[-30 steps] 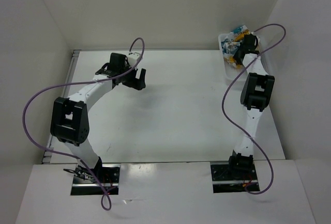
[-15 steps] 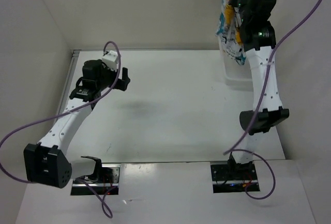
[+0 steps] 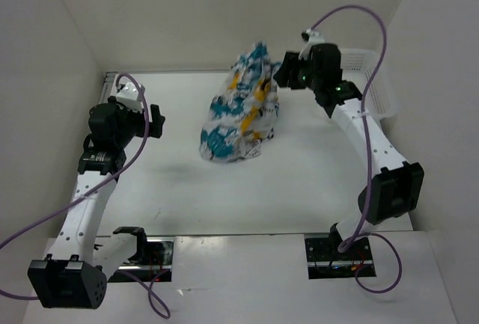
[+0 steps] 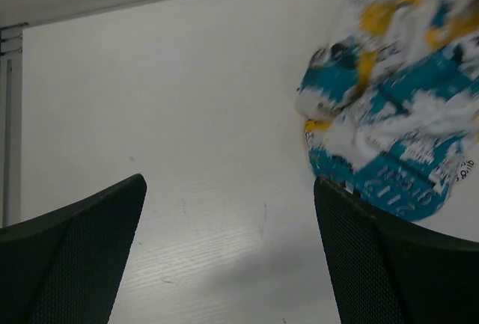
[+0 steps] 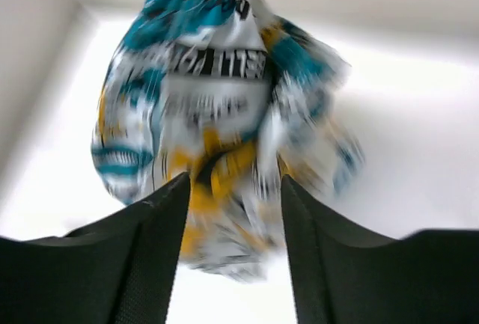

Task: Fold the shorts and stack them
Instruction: Move the shorts to the center of the board

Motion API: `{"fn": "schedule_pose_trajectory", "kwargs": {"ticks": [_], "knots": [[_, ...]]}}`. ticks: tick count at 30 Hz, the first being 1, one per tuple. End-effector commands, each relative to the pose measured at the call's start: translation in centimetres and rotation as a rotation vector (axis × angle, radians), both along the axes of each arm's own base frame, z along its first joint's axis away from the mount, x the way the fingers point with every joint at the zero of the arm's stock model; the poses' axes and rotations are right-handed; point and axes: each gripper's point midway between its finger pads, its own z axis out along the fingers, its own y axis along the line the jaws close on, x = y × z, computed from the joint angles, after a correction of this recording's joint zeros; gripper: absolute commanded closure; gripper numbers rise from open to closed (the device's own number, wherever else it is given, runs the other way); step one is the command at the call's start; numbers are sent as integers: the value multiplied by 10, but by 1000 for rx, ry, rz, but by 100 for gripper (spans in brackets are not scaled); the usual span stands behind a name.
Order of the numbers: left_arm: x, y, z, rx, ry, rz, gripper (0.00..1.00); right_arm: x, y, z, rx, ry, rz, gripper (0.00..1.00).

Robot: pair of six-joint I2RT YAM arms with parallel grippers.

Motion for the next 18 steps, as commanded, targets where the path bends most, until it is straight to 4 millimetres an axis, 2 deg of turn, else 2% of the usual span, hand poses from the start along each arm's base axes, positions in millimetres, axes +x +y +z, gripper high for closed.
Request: {"fn": "schedule_pose_trajectory", "kwargs": {"ticks": [1, 3, 4, 5, 6, 8, 9, 10, 11, 13, 14, 16, 17, 18], "knots": [[-7, 0, -18, -4, 70, -9, 1, -14, -45, -72, -160, 98, -122, 41], [-11, -1, -40, -9, 165, -18, 1, -16, -54, -95, -207, 118, -131, 34], [-14, -1, -52, -11, 220, -17, 1, -19, -54, -90, -222, 96, -114, 29], [-16, -5, -62, -11, 260, -28, 1, -20, -51, -92, -217, 98, -96, 27], [-18, -12, -78, -9, 320, -49, 1, -21, -48, -92, -210, 98, -78, 27], [-25, -21, -96, 2, 400, -74, 1, -18, -37, -84, -181, 65, -26, 25], [-27, -31, -109, 27, 444, -93, 1, -15, -25, -80, -179, 51, -4, 25], [-27, -36, -115, 37, 462, -104, 1, -10, -19, -87, -181, 58, 8, 24], [-28, -42, -120, 43, 480, -122, 1, -2, -13, -80, -178, 34, 6, 23], [-20, -56, -133, 62, 503, -155, 1, 10, -3, -85, -175, 41, 10, 23], [-13, -61, -141, 66, 521, -165, 1, 24, 3, -94, -146, 75, 0, 23], [3, -71, -139, 54, 487, -193, 1, 43, 10, -103, -102, 102, -16, 23], [6, -73, -151, 51, 515, -202, 1, 61, 15, -117, -80, 139, -39, 23], [16, -75, -150, 49, 494, -203, 1, 69, 21, -126, -72, 157, -51, 21]]}}
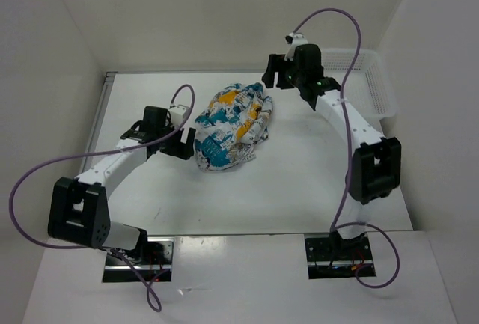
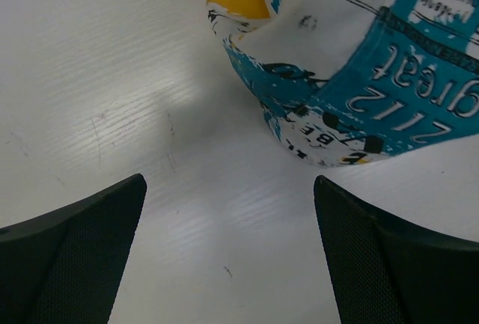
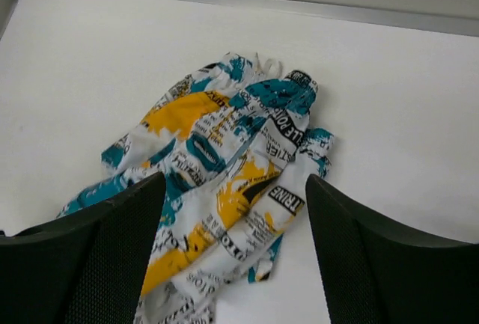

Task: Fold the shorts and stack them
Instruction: Move the shorts to the center of the board

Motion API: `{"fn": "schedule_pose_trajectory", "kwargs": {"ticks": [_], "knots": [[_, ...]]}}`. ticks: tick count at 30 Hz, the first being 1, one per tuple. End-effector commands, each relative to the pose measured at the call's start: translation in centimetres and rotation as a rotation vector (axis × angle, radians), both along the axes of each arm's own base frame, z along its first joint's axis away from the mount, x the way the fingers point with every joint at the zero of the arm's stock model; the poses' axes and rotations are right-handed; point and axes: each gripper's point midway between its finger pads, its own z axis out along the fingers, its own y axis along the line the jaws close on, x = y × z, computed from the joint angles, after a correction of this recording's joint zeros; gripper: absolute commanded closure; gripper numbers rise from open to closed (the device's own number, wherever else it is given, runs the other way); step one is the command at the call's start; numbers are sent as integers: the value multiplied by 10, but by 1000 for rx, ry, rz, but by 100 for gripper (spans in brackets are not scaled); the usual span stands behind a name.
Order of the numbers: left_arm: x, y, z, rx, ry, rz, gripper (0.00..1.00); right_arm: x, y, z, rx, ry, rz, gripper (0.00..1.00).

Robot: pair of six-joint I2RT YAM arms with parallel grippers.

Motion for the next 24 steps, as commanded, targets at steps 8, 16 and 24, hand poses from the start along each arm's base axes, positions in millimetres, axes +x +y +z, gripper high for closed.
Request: {"fn": "schedule_pose_trajectory", "kwargs": {"ticks": [8, 16, 24], "knots": [[58, -41, -16, -118, -42, -113, 1, 116, 46, -77, 90, 87, -185, 11], [57, -55, -45, -168, 63, -161, 12, 133, 72, -162, 70, 199, -198, 10], [77, -58, -30, -172, -22, -163, 100, 126, 63, -169, 56, 232, -244, 99]]}}
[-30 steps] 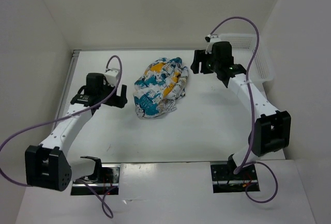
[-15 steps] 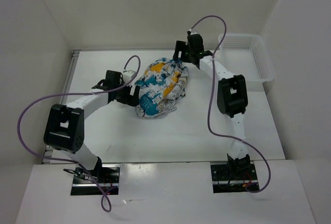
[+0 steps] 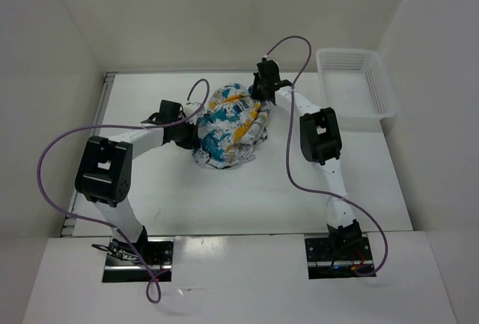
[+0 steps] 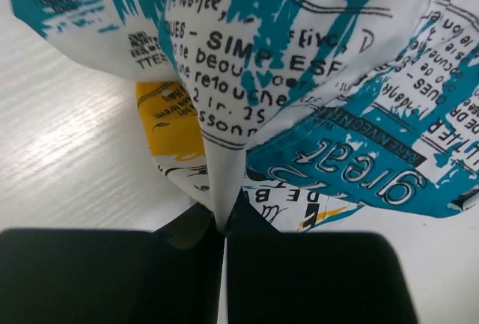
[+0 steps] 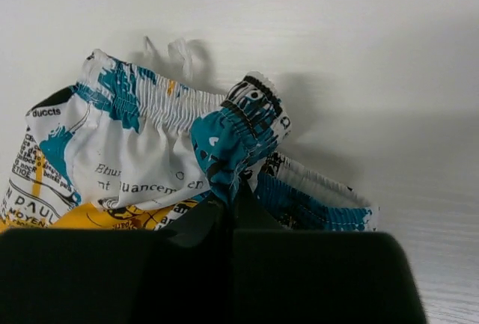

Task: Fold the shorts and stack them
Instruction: Move the shorts to the center of the board, then flatten the shorts out

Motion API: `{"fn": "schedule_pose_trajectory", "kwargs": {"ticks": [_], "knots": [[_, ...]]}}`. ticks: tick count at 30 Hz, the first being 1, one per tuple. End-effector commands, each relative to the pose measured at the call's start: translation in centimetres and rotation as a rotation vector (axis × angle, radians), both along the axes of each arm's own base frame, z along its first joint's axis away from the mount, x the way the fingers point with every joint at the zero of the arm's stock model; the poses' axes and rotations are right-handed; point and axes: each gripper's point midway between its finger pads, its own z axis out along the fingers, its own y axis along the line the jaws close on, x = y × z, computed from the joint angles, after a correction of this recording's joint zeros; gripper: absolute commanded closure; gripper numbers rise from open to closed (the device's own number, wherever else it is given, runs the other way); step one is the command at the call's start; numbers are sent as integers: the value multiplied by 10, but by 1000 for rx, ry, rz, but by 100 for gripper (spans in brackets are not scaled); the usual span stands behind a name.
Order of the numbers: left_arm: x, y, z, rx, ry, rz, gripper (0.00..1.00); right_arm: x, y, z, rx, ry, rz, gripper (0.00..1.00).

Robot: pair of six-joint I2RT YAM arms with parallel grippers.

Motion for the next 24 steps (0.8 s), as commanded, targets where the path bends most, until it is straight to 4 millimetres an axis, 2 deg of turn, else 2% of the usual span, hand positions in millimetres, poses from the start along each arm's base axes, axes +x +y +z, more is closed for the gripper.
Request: {"fn": "schedule_pose_trajectory", "kwargs": {"ticks": [1, 2, 3, 4, 5, 6, 7, 8, 9, 10, 11, 12, 13, 14, 15, 16, 17, 18, 19, 20, 21, 22, 23, 24], "knots": [[35, -3, 36, -4, -167, 15, 100, 15, -3, 65, -18, -134, -20, 100], [46, 1, 46, 17, -217, 43, 100, 21, -1, 87, -16, -188, -10, 100], [56, 8, 57, 44, -261, 77, 100, 29, -1, 122, -13, -266, -8, 100], [78, 22, 87, 98, -370, 162, 100, 30, -1, 157, -6, -329, -2, 100], [94, 47, 112, 149, -446, 262, 100, 34, -3, 199, -8, -420, 0, 100], [106, 55, 131, 140, -492, 288, 100, 33, -6, 226, -13, -474, -4, 100], [119, 89, 158, 178, -552, 394, 100, 28, -12, 266, -27, -549, -3, 100], [135, 104, 214, 165, -656, 449, 100, 23, -16, 306, -24, -628, -12, 100], [140, 118, 240, 167, -692, 486, 100, 19, -22, 331, -32, -676, -26, 100], [137, 139, 259, 181, -693, 526, 100, 11, -26, 350, -42, -703, -23, 100], [134, 145, 280, 178, -718, 539, 100, -1, -32, 378, -69, -751, -15, 100], [125, 143, 312, 157, -766, 535, 100, -10, -34, 381, -92, -739, 12, 100], [114, 140, 313, 154, -741, 518, 100, -18, -32, 381, -108, -732, 51, 99], [102, 137, 310, 151, -720, 503, 98, -36, -29, 373, -127, -699, 131, 92], [80, 127, 321, 133, -735, 475, 94, -47, -27, 362, -136, -668, 176, 81], [60, 107, 280, 135, -631, 409, 89, -58, -25, 348, -149, -630, 226, 76], [35, 99, 284, 116, -638, 379, 80, -79, -27, 319, -173, -565, 289, 70], [17, 91, 266, 115, -584, 345, 59, -91, -28, 302, -182, -526, 318, 53], [-1, 79, 249, 86, -534, 283, 53, -105, -28, 282, -191, -479, 365, 49], [-26, 74, 229, 73, -479, 248, 48, -133, -35, 245, -225, -399, 427, 45], [-46, 70, 210, 65, -399, 214, 44, -150, -32, 230, -218, -368, 475, 37], [-64, 63, 209, 30, -387, 176, 38, -174, -39, 183, -224, -255, 503, 33], [-75, 59, 200, 23, -359, 154, 36, -189, -43, 169, -231, -221, 522, 29], [-91, 58, 179, 25, -294, 141, 34, -204, -50, 173, -237, -235, 527, 26]]}}
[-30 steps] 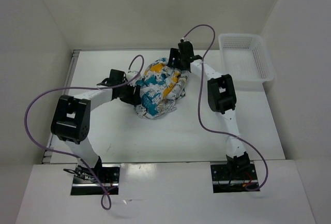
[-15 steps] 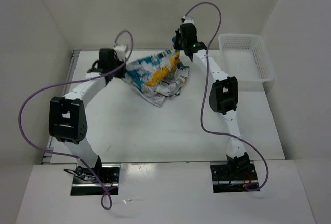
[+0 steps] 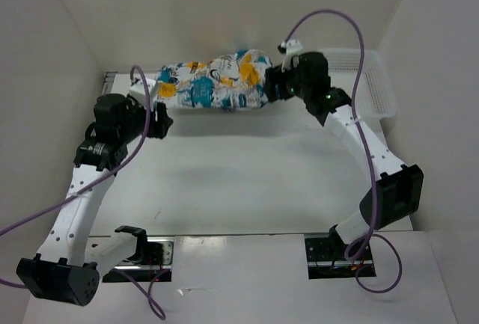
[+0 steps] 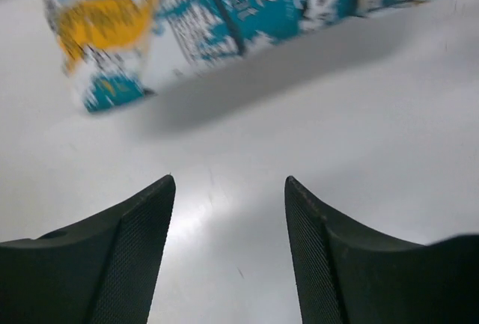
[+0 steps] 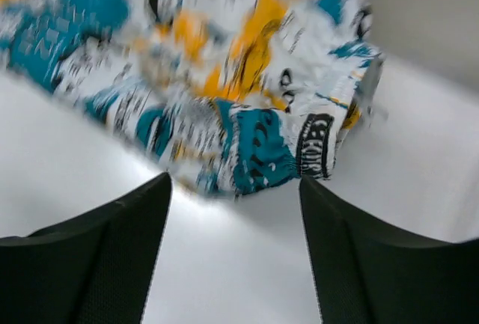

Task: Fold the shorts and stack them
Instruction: Flatten the shorts out

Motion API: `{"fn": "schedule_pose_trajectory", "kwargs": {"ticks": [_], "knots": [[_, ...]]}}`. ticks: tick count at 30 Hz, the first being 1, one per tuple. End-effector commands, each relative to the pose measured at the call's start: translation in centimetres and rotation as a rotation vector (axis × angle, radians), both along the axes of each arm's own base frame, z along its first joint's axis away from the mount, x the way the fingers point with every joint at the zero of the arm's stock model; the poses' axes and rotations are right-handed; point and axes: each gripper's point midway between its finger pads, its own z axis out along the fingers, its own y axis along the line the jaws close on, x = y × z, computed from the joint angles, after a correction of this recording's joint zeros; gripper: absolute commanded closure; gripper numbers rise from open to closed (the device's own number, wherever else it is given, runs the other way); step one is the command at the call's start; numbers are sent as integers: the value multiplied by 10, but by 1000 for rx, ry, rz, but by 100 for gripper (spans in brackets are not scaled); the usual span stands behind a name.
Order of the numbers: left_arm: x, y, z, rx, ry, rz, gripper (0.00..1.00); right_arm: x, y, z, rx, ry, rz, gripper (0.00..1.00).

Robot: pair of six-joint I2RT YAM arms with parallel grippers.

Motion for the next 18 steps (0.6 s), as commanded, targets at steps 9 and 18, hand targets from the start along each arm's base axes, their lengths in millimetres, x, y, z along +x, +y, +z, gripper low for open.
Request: {"fn": "schedule_pose_trajectory", "kwargs": {"ticks": [9, 18], "knots": [[-5, 29, -145, 124, 378, 133, 12, -60, -19, -128, -114, 287, 27, 13], [92, 84, -171, 117, 408, 297, 11, 13, -10, -173, -261, 244, -11, 13]]}}
